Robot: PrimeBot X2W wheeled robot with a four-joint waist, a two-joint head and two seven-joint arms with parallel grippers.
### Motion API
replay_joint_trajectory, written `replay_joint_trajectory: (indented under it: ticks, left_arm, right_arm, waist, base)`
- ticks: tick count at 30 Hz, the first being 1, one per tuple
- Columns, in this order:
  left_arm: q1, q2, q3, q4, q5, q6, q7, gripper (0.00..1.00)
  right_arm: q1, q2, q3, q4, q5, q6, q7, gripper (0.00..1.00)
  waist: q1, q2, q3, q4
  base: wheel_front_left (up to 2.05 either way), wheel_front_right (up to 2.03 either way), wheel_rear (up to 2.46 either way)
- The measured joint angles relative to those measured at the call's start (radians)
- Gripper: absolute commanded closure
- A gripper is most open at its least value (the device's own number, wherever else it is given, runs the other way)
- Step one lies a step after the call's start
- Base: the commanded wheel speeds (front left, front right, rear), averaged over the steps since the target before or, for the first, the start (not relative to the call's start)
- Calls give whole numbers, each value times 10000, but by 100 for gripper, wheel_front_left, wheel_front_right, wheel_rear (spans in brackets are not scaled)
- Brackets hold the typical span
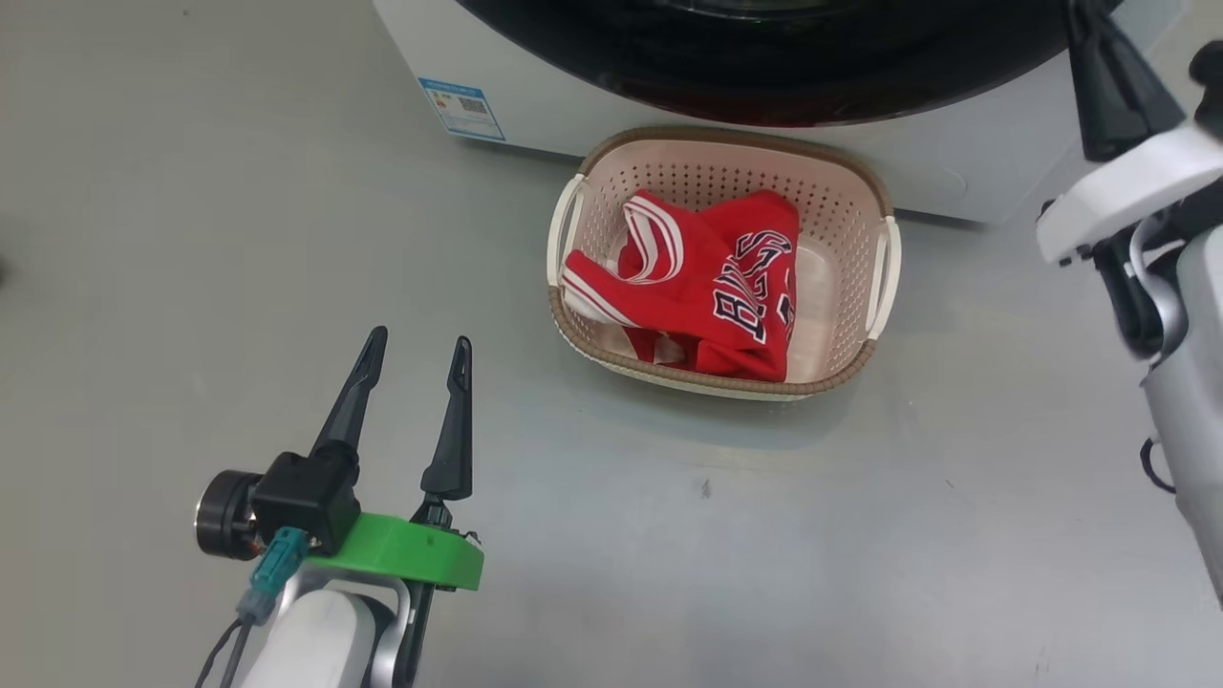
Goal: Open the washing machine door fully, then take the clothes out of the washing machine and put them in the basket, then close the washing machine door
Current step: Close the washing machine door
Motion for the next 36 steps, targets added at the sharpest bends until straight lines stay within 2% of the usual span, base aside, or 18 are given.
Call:
replay_joint_trajectory:
  ticks: [5, 6, 7, 8, 14, 36]
  left_arm:
    - [17, 94, 86, 58, 115, 13, 0, 0]
    - [21, 121, 113, 61, 125, 13, 0, 0]
    - [30, 176, 169, 67, 128, 13, 0, 0]
    - [37, 215, 178, 84, 128, 13, 0, 0]
    - [298, 326, 226, 134, 159, 36, 0, 0]
    - [1442, 585, 322, 293, 199, 90, 33, 0]
  right_arm:
    - [944, 192, 17, -6, 140, 6, -359, 100]
    - [1109, 236, 21, -15, 176, 6, -431, 74]
    - [1430, 320, 27, -27, 201, 6, -506, 58]
    - [1589, 360, 23, -29, 222, 6, -543, 0]
    - [2425, 554, -52, -171, 364, -27, -711, 0]
    - [5319, 1133, -378, -1160, 598, -905, -934, 0]
  waist:
    - [0, 0, -341, -290]
    - [0, 0, -410, -352]
    - [0, 0, -545, -484]
    - [0, 0, -614, -546]
    - [0, 0, -1045, -915]
    - [0, 0, -2400, -2106]
  base:
    - [0, 0, 0]
    - [0, 0, 0]
    - [0, 0, 0]
    - [0, 0, 0]
    - [0, 0, 0]
    - [0, 0, 0]
